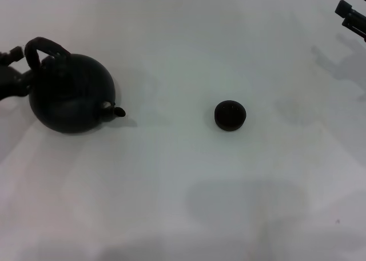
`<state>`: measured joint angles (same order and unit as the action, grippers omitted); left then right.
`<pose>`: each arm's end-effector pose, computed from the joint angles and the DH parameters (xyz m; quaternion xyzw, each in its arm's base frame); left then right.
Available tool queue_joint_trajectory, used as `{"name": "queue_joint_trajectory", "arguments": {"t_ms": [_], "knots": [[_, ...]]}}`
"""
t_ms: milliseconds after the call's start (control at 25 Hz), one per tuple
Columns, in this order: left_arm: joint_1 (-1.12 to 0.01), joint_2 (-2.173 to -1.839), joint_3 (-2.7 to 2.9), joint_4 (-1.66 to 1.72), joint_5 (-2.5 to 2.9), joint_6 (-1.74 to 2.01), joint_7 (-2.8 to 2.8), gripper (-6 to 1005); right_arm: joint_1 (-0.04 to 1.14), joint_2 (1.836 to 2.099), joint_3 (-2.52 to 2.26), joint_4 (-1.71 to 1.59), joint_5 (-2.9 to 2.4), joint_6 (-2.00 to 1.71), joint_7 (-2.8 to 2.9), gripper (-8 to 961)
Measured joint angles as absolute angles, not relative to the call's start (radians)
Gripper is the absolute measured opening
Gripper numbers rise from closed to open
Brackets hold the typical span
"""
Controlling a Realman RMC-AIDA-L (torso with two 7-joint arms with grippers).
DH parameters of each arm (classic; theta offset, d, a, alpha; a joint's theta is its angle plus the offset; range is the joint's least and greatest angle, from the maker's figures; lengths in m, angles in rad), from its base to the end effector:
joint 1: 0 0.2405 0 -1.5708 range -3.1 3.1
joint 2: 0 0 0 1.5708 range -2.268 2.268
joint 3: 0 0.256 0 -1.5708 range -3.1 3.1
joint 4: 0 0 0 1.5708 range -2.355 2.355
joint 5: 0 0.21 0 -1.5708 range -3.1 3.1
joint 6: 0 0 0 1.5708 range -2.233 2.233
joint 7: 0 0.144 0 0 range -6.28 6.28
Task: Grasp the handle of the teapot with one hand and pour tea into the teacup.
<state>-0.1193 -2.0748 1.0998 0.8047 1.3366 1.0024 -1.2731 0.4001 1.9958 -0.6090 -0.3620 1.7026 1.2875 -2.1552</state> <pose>-0.3467 0.2990 0.0284 -0.8159 -0.3258 -0.2458 0.4095 0.3416 0.3321 0.0486 -0.8007 0.2656 0.3331 0.4212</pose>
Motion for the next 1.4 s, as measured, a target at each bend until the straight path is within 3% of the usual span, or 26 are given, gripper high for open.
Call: {"name": "queue_joint_trajectory", "arguments": {"t_ms": [240,600,1080,1400], "knots": [[-0.022,-2.075,1.096,0.876,1.320,1.058,-1.236,847,0.396,1.989,-0.609,-0.362,1.704,1.290,-2.154,835],[0.051,-2.076,0.867,0.769,1.258,1.273,-1.048,842,0.370,1.990,-0.609,-0.392,1.702,1.299,-2.162,835],[-0.016,-2.068,0.410,0.454,1.163,1.413,-0.897,835,0.274,2.002,-0.586,-0.425,1.724,1.346,-2.340,835],[-0.093,-2.077,0.289,0.263,1.098,1.425,-0.824,834,0.276,2.002,-0.383,-0.346,1.732,1.314,-2.456,835]]}}
